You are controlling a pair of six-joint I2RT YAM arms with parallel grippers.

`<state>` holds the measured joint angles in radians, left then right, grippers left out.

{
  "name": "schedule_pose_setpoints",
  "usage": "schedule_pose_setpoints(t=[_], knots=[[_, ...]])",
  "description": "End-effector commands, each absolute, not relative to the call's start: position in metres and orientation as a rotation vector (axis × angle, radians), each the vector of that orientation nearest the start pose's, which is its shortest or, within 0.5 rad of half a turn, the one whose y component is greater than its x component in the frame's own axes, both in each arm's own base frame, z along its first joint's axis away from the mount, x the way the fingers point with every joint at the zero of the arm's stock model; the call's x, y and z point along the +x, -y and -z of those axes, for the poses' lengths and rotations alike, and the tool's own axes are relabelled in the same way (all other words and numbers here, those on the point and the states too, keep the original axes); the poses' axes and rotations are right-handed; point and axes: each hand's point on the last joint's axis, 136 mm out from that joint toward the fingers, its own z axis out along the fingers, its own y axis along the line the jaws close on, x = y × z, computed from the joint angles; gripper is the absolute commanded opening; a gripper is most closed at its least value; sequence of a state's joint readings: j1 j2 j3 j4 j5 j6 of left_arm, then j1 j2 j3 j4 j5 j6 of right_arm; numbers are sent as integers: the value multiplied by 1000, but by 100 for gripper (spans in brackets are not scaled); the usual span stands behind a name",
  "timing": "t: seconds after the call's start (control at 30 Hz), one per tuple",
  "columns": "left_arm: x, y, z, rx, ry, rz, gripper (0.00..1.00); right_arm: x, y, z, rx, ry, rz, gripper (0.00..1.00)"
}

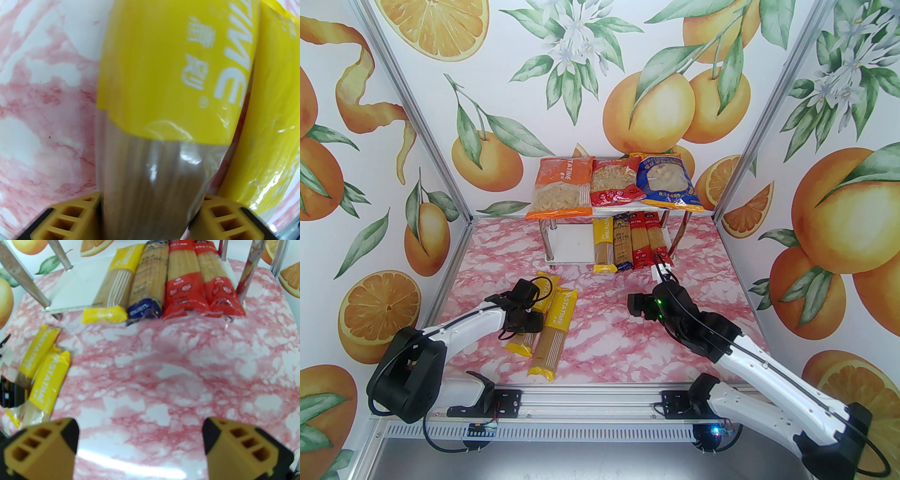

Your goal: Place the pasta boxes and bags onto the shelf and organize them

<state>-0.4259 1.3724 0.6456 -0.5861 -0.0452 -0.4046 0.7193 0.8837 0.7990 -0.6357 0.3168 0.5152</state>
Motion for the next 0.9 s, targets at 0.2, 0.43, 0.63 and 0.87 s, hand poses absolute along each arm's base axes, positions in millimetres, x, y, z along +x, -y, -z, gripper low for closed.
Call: schedule_pose_setpoints(t=[0.2, 0.43, 0.63, 0.87], knots=[[237, 117, -15, 53, -2884, 241, 2, 246, -142, -202, -51, -2270, -297, 91], [246, 127, -32, 89, -2815, 314, 0, 245, -139, -200, -34, -2276, -282, 91], [251, 127, -46, 102, -2752, 323, 0, 246, -137, -199, -20, -2276, -270, 90], [256, 115, -86, 82, -2616, 278, 0, 249, -136, -201, -4, -2273, -248, 89]])
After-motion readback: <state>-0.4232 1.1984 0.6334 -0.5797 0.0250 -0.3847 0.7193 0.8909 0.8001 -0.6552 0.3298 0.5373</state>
